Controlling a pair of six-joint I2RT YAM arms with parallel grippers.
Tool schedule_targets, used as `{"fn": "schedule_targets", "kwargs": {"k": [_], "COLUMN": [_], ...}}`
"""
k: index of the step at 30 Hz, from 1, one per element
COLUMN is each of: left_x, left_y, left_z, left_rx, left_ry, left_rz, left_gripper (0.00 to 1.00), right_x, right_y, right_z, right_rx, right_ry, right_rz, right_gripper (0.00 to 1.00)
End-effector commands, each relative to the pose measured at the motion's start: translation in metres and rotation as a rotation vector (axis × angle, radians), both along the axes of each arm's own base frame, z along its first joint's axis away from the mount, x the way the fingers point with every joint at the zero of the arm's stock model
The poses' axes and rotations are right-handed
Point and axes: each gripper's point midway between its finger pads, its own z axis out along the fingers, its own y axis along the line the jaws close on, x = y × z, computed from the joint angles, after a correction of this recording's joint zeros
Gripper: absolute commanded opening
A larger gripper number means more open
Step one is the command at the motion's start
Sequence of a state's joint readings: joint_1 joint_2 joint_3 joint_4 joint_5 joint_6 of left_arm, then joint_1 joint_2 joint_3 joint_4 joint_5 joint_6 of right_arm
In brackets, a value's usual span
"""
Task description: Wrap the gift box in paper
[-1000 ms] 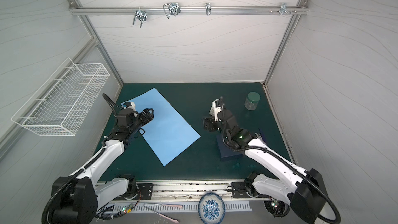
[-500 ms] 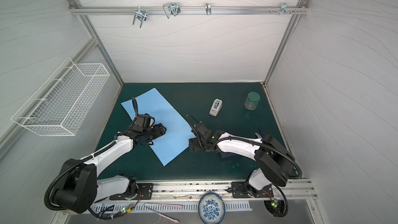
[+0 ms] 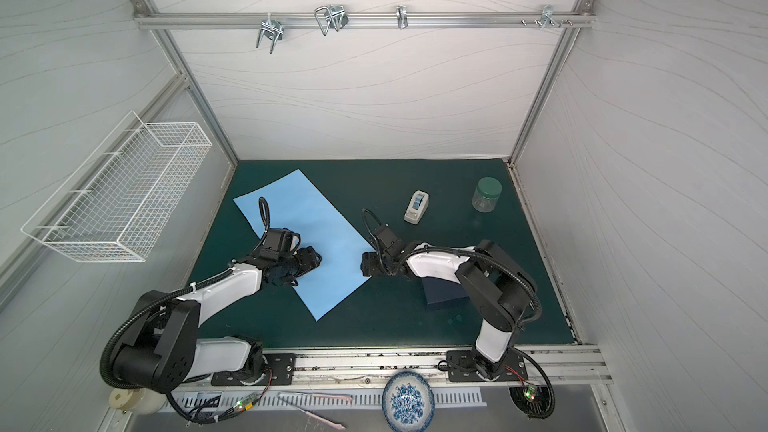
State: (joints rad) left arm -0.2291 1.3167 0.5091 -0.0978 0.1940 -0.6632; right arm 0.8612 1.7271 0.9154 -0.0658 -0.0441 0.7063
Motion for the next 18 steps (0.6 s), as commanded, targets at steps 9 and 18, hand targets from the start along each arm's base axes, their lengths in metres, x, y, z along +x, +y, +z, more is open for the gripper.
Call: {"fn": "schedule_targets", "kwargs": {"k": [9,18], "left_x": [-0.02,-0.01], "left_y": [-0.045,-0.093], "left_z": [-0.007,0.028], "left_rx": [-0.217,-0.269], "left_ry": [0.036,-0.021], "left_rz": [-0.044,-0.124], "left_gripper": [0.73,0.68], "right_x": [0.035,0.03], "right_y": [0.01,-0.054], "right_z": [0.025,0.059], "right_rx": [0.185,0.068], "right_ry": [-0.03,-0.091], "right_rz": [0.01,0.036], "right_gripper": [0.61,0.63]}}
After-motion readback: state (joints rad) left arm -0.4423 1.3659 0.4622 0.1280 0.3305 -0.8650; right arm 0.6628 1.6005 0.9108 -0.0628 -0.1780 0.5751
